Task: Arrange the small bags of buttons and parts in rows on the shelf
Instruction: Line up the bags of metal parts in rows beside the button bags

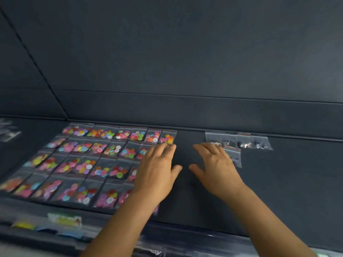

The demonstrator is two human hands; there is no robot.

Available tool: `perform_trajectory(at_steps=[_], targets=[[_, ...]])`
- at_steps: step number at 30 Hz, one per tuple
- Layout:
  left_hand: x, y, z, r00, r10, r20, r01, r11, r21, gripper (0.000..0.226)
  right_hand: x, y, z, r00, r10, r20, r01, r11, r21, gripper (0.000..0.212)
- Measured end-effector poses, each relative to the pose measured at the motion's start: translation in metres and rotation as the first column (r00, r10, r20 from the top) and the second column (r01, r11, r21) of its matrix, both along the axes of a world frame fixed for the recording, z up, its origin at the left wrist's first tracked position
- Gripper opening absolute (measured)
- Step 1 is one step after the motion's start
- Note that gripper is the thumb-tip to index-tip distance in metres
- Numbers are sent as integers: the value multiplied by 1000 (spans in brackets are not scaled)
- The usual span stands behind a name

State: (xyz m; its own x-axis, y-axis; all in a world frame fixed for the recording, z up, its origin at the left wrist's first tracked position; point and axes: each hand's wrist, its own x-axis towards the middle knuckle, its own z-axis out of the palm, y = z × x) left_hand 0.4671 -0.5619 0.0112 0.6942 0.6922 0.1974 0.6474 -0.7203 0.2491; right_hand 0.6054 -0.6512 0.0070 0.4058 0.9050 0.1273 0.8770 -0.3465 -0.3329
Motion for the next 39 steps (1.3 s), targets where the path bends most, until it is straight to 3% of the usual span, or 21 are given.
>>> perform_trajectory(at_steps=[11,24,39], targets=[[-170,57,1,965,261,-22,-261,964,-44,63,-144,87,7,971,240,5,-240,971,-4,61],[-372,136,3,939,344,9,-343,939,-16,62,-342,188,8,940,340,-41,-340,940,-4,60],[-471,225,-3,872,484,73,-479,875,-73,60,-439,313,6,855,515,-53,-517,856,-17,54]])
